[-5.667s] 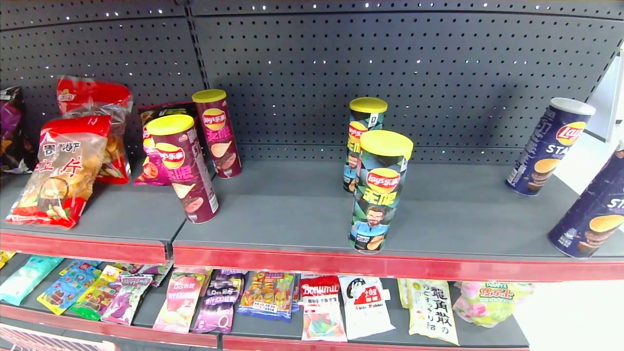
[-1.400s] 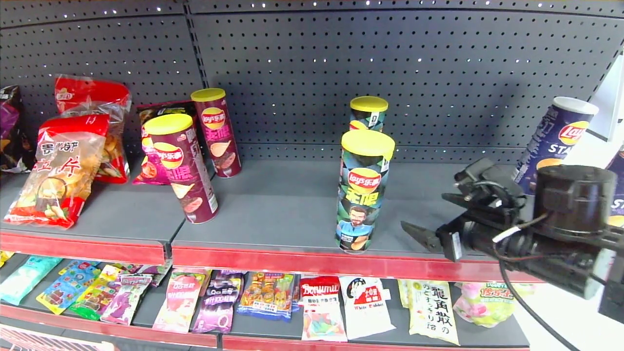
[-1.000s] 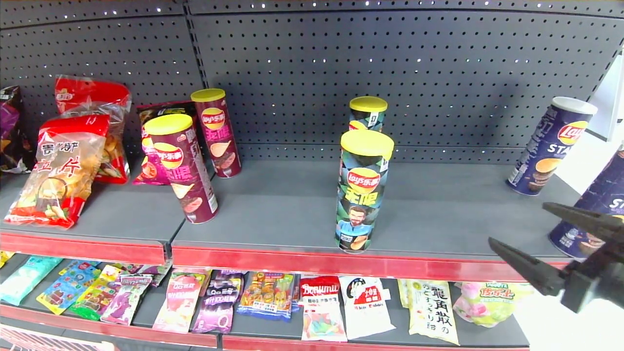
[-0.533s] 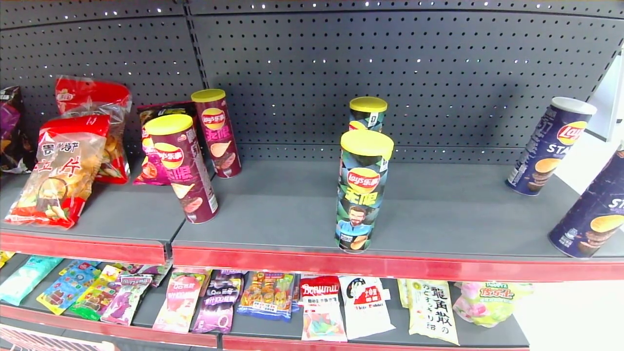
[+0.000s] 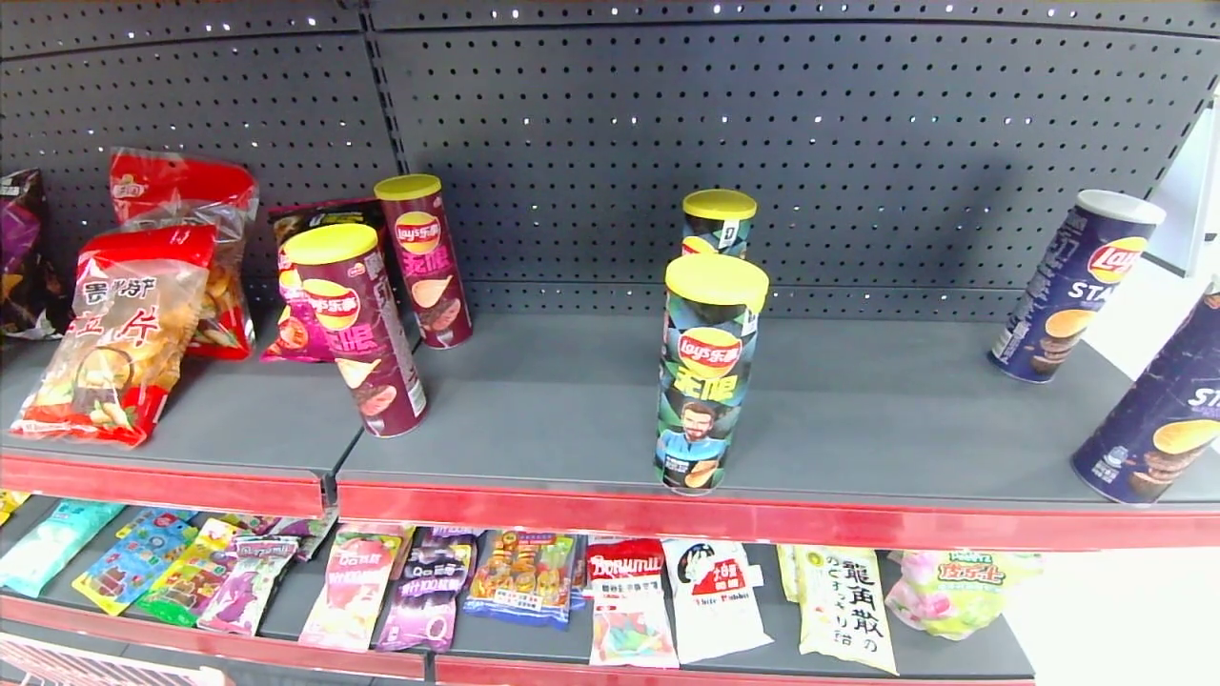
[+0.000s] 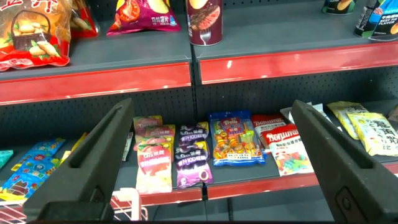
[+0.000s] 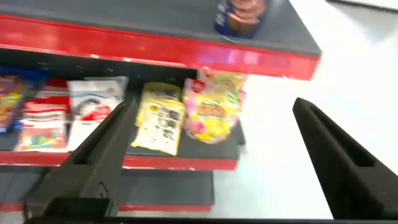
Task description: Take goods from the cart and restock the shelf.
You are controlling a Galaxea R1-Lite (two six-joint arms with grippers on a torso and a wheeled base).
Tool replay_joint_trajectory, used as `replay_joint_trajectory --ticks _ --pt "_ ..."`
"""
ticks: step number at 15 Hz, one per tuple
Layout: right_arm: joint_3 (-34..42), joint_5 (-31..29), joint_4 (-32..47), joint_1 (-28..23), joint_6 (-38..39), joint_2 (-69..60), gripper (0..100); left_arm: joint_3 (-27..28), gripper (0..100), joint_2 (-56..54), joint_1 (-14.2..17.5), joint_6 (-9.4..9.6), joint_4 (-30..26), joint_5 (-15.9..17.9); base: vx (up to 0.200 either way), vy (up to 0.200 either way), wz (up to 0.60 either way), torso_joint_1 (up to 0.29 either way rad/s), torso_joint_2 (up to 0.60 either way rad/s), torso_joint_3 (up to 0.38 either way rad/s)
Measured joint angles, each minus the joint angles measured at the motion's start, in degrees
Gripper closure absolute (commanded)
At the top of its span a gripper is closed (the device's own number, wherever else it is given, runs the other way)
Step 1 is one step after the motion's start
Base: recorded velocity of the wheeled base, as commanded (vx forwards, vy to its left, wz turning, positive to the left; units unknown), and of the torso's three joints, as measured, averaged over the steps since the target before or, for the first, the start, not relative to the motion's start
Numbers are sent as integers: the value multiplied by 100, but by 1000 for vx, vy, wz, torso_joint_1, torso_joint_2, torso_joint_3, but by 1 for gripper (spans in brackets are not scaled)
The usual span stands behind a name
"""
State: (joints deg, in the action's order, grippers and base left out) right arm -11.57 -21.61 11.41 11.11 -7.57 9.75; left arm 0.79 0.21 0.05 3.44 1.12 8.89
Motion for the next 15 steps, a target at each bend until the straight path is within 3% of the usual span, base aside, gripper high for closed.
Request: replay_joint_trajectory --ticks 4,6,8,10,12,15 --pt "79 -44 2 -629 -9 336 0 0 0 -7 2 0 0 0 0 0 0 0 0 0" --pt "391 1023 -296 -623 141 -13 0 0 0 -5 2 0 0 -2 0 0 0 0 0 0" --pt "837 1822 -1420 -596 486 -238 0 -9 0 -11 2 11 7 -2 0 0 0 0 0 0" --pt "1064 2278 -1209 -584 653 -345 0 -17 0 -16 2 17 21 -22 0 0 0 0 0 0" --pt "1136 2183 -1134 -581 697 -395 0 -22 0 -16 2 23 29 -44 0 0 0 0 0 0" --pt "1143 2104 -1136 -970 700 -383 0 -27 0 -18 2 35 33 -51 0 0 0 0 0 0"
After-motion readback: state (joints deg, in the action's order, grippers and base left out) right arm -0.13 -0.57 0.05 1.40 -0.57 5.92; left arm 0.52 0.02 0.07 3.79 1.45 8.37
